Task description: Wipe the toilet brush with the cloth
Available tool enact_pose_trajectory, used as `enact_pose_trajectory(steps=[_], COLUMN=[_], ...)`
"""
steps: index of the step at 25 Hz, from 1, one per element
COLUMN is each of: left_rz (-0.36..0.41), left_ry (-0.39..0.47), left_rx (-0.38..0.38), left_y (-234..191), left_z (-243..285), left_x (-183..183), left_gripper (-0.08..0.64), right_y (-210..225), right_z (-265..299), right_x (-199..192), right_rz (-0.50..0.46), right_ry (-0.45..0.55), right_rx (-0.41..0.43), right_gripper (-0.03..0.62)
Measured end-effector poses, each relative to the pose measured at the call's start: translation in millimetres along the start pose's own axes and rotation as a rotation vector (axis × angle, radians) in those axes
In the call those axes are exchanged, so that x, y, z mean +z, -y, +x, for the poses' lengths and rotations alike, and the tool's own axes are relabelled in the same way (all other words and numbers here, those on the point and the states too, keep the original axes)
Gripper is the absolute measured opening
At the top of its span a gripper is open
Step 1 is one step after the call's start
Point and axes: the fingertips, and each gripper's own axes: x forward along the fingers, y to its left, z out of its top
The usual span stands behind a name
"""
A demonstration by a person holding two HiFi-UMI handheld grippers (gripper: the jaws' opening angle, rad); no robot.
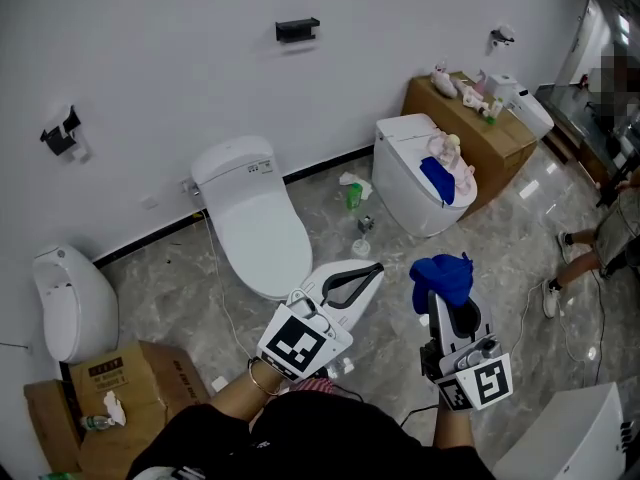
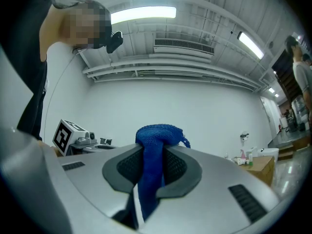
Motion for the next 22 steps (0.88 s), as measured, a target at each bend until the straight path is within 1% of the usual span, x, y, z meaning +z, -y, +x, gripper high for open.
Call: enact_pose_trajectory(steps=[6, 10, 17, 22], left_rz=[-0.007, -0.011, -0.029, -0.027], left_ry=[-0.008, -0.015, -0.016, -0.027], left_rx=[0.005, -0.007, -0.032, -0.043], left_y=[-35, -49, -54, -54], left_z=[-5, 0, 9, 22], left_x=[-11, -15, -24, -33], left_gripper=[0.005, 0.005, 0.005, 0.005], right_y=[1, 4, 14, 25], right_z=[28, 41, 44, 45], right_x=[-12, -17, -25, -33], right_rz=[0.004, 0.013, 0.014, 0.02], right_ry=[-0.01, -0.019, -0.041, -0.047], right_rx=[-0.017, -0.029, -0.053, -0.062], right_gripper=[0.071, 0.071, 0.071, 0.071])
